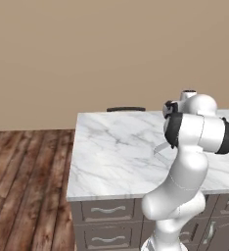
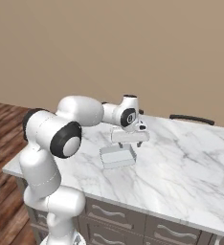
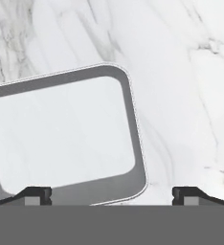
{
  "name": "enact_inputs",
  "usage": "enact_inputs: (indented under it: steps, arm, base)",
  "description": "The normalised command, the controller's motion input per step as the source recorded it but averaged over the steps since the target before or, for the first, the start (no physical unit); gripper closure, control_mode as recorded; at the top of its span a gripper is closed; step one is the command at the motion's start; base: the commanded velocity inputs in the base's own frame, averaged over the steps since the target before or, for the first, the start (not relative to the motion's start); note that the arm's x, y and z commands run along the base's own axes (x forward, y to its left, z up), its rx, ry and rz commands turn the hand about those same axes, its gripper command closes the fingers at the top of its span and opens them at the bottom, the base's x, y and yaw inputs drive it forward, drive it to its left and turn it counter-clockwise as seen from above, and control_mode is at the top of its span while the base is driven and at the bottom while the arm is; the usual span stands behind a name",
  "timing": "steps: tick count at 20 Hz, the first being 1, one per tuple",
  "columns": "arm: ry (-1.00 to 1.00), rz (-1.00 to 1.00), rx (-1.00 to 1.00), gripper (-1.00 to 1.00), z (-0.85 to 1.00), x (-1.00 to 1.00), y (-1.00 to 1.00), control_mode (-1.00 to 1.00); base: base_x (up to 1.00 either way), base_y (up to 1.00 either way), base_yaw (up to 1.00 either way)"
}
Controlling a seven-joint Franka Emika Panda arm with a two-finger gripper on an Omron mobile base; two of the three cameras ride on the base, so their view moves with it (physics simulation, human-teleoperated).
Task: Pick the jug and tupperware and place them in the sink. Then turn on the water.
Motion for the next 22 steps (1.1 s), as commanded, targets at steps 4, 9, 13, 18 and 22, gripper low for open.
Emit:
enact_inputs:
  steps: [4,9,13,18,22]
  arm:
    - [0.00,0.00,0.00,-1.00,-0.32,0.01,-0.05,-1.00]
    - [0.00,0.02,0.06,-1.00,-0.30,0.19,-0.03,-1.00]
    - [0.00,0.02,0.05,-1.00,-0.27,0.05,-0.03,-1.00]
    - [0.00,0.01,0.02,-1.00,-0.12,0.00,-0.03,-1.00]
    - [0.00,0.00,0.00,-1.00,0.00,0.00,0.00,-1.00]
  base:
    - [0.00,0.00,0.00]
    - [0.00,0.00,0.00]
    - [0.00,0.00,0.00]
    - [0.00,0.00,0.00]
    - [0.00,0.00,0.00]
